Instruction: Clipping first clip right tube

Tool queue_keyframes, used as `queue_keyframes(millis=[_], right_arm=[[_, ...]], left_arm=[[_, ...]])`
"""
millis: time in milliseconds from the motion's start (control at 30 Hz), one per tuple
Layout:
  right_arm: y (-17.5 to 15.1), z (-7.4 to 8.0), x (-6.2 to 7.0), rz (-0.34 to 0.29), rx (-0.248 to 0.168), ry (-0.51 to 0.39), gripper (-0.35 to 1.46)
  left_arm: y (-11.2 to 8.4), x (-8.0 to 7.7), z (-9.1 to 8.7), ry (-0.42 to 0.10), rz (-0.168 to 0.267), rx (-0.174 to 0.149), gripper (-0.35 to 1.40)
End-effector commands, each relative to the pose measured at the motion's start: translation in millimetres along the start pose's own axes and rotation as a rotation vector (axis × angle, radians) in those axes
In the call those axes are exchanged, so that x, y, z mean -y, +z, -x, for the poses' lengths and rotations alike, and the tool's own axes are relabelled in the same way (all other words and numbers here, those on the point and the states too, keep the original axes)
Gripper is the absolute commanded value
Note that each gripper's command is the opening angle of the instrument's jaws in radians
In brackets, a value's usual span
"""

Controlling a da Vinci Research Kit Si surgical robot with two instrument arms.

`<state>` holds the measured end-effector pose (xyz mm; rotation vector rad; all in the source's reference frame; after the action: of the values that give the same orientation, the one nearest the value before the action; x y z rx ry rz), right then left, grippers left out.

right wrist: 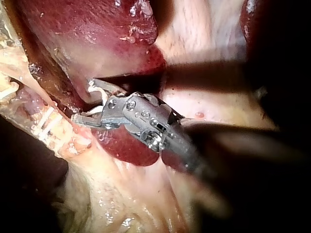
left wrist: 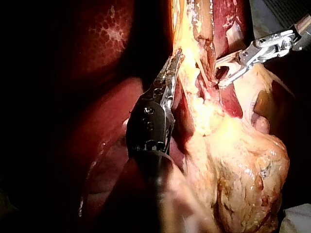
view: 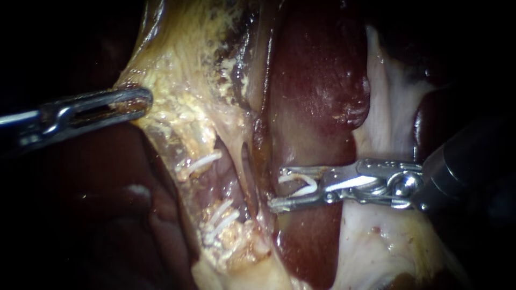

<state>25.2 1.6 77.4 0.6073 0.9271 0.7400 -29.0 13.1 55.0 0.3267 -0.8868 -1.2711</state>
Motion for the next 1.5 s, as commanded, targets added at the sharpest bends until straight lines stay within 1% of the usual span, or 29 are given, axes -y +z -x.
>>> queue_keyframes(millis=[33, 333, 500, 633, 700, 767, 867, 933, 1000, 1100, 1200, 1300, 1500], right_arm=[[0.0, 0.0, 0.0, 0.000, 0.000, 0.000, 0.53], [-0.3, 0.0, 0.3, -0.002, 0.001, 0.000, 0.53], [-1.6, -0.4, 0.8, -0.009, 0.004, 0.001, 0.55], [-3.6, -1.5, 2.0, -0.020, 0.009, 0.007, 0.57], [-4.3, -2.1, 2.9, -0.027, 0.005, 0.010, 0.58], [-4.5, -2.5, 3.7, -0.035, -0.008, 0.010, 0.58], [-4.2, -2.9, 5.0, -0.045, -0.030, 0.007, 0.58], [-3.7, -3.2, 5.7, -0.058, -0.032, 0.004, 0.58], [-3.1, -3.4, 6.3, -0.074, -0.046, -0.003, 0.58], [-2.1, -3.6, 6.8, -0.093, -0.062, -0.006, 0.58], [-1.2, -3.4, 7.0, -0.096, -0.065, -0.005, 0.58], [-0.4, -3.1, 6.9, -0.094, -0.066, -0.002, 0.58], [0.9, -2.2, 5.8, -0.089, -0.067, 0.010, 0.58]], left_arm=[[0.0, 0.0, 0.0, 0.000, 0.000, 0.000, -0.35], [0.0, 0.0, 0.0, 0.000, 0.001, 0.000, -0.35], [-0.1, 0.0, 0.0, 0.000, 0.000, 0.000, -0.35], [-0.1, 0.0, 0.0, 0.000, 0.000, 0.000, -0.35], [-0.1, 0.0, 0.0, 0.000, 0.000, 0.000, -0.35], [-0.1, 0.0, 0.0, 0.000, 0.000, -0.001, -0.35], [-0.2, 0.0, 0.2, -0.001, -0.002, 0.002, -0.35], [-0.3, 0.1, 0.3, -0.002, -0.003, 0.004, -0.35], [-0.4, 0.1, 0.4, -0.003, -0.004, 0.003, -0.35], [-0.5, 0.1, 0.4, 0.003, -0.004, 0.003, -0.35], [-0.5, 0.1, 0.5, 0.003, -0.004, 0.003, -0.35], [-0.5, 0.1, 0.4, 0.003, -0.004, 0.003, -0.35], [-0.5, 0.2, 0.4, 0.003, -0.003, 0.003, -0.35]])
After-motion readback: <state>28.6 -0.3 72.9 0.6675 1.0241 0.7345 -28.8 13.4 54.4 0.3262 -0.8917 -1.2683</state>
